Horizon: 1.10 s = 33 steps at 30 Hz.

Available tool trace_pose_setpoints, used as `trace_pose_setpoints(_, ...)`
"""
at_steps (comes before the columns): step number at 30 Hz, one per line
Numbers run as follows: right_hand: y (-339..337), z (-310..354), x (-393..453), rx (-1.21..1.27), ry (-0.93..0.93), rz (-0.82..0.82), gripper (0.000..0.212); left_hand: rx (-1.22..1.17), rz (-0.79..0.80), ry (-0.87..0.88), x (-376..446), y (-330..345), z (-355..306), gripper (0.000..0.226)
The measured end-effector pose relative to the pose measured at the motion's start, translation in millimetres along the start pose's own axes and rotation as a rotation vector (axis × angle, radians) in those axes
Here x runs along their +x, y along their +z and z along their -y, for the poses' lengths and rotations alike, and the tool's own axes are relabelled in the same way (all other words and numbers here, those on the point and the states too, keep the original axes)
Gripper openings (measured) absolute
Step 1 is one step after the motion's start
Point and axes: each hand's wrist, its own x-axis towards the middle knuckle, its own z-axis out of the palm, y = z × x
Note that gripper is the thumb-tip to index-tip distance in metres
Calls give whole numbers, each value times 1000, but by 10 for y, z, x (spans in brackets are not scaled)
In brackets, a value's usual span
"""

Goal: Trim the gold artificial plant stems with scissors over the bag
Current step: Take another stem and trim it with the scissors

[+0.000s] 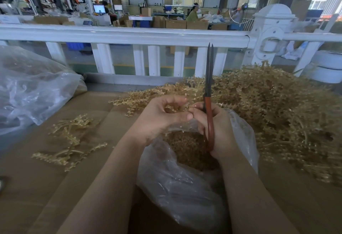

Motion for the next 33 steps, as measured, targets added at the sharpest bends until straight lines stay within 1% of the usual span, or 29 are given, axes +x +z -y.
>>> trace_pose_setpoints(2,-10,-3,2,12,8,-2,36,28,62,-2,-2,13,-23,33)
trace_pose_setpoints(5,-18,-4,2,54,9,9,22,28,92,-8,5,0,-24,16)
trace_pose_setpoints(6,-19,-4,3,71,7,10,19,3,95,-27,3,-1,-28,12)
trace_pose_setpoints(9,-19,1,-6,83,-5,2,18,-81,103,-70,-18,26,-30,7)
trace_pose_setpoints(13,-27,17,-8,91,-17,-28,12,-86,95,-36,-16,46,-28,11)
trace_pose_setpoints(16,-33,19,-10,102,-41,-4,13,-78,22,-42,1,27,1,5)
trace_pose_setpoints(18,-38,9,-7,87,-49,3,17,-96,-17,-42,10,11,12,6)
trace_pose_setpoints(20,-39,-9,3,58,-44,-1,14,-107,-23,-41,17,5,25,8)
trace_pose_setpoints(22,-41,-31,13,48,-44,-2,13,-116,-19,-40,15,5,29,6)
trace_pose_setpoints(25,-40,-38,12,72,-61,9,16,-129,4,-25,9,11,39,15)
trace_pose_setpoints(28,-34,-46,10,58,-84,19,16,-128,-6,-6,12,2,52,16)
trace_pose_setpoints(30,-43,-64,23,-7,-101,19,16,-146,-35,-4,18,-17,64,14)
trace_pose_setpoints(33,-66,-102,29,-282,-145,-52,26,-180,-112,-25,35,-69,89,18)
